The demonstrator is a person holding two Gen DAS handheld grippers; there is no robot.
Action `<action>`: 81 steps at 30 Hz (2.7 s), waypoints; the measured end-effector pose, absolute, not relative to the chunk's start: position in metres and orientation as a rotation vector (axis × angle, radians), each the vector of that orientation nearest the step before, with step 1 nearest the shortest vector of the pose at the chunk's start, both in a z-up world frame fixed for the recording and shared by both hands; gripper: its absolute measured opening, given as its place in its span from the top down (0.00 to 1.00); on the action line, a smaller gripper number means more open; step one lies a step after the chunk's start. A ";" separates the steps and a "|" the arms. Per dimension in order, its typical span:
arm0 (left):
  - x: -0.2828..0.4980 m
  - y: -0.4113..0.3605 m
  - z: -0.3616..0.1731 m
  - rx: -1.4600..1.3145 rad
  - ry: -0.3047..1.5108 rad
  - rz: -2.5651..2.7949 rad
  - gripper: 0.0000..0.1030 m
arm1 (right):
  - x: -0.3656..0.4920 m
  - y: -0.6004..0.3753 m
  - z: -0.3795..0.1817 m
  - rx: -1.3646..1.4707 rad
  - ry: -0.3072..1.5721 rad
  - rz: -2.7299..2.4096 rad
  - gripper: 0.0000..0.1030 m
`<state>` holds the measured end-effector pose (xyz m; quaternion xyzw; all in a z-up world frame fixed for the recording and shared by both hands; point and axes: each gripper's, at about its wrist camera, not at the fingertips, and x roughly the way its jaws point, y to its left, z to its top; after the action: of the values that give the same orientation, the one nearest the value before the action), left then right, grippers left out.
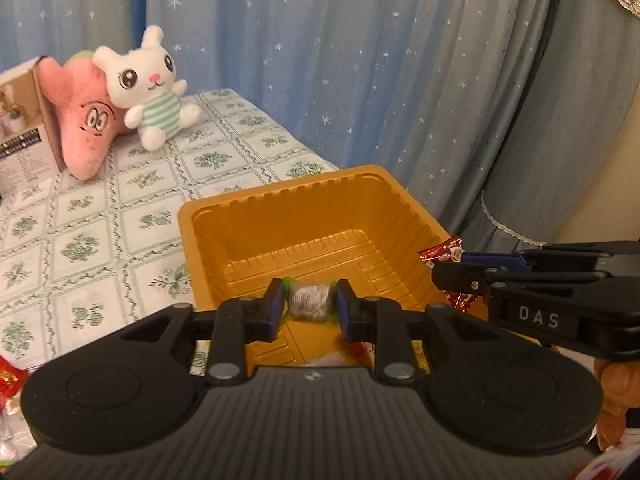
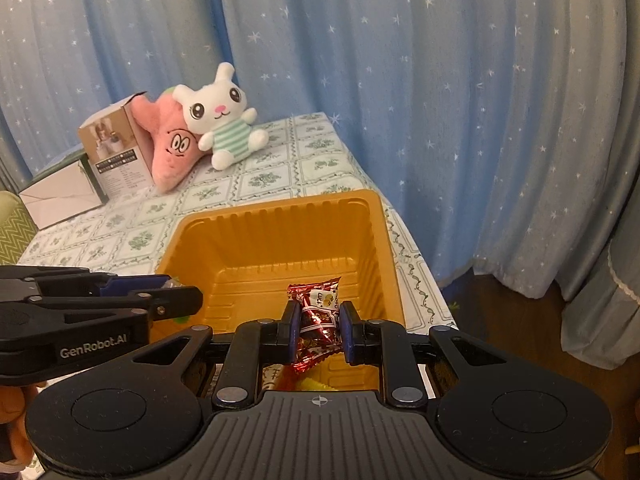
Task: Organize snacks
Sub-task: 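Carry both candies into the orange tray and open both tools, then withdraw both tools from the tray toward the remaining snacks, then grasp the silver-and-green snack bag with the left tool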
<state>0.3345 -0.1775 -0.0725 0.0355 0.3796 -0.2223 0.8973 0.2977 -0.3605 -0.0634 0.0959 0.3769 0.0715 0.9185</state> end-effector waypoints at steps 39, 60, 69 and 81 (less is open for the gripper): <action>0.288 -0.110 -0.025 0.087 0.690 -0.341 0.40 | 0.267 -0.327 -0.011 0.167 0.705 0.219 0.79; 0.203 0.011 0.031 0.019 0.595 -0.172 0.07 | 0.225 -0.236 0.041 0.114 0.630 0.341 0.28; 0.180 0.064 0.032 0.025 0.582 -0.074 0.00 | 0.220 -0.189 0.041 0.088 0.637 0.404 0.21; 0.169 0.118 0.005 -0.024 0.626 0.031 0.00 | 0.222 -0.140 0.006 0.089 0.704 0.444 0.16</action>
<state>0.1692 0.1178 0.0050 -0.0120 0.3078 0.0154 0.9512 0.2222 -0.1397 0.0055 0.0433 0.3420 0.2156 0.9136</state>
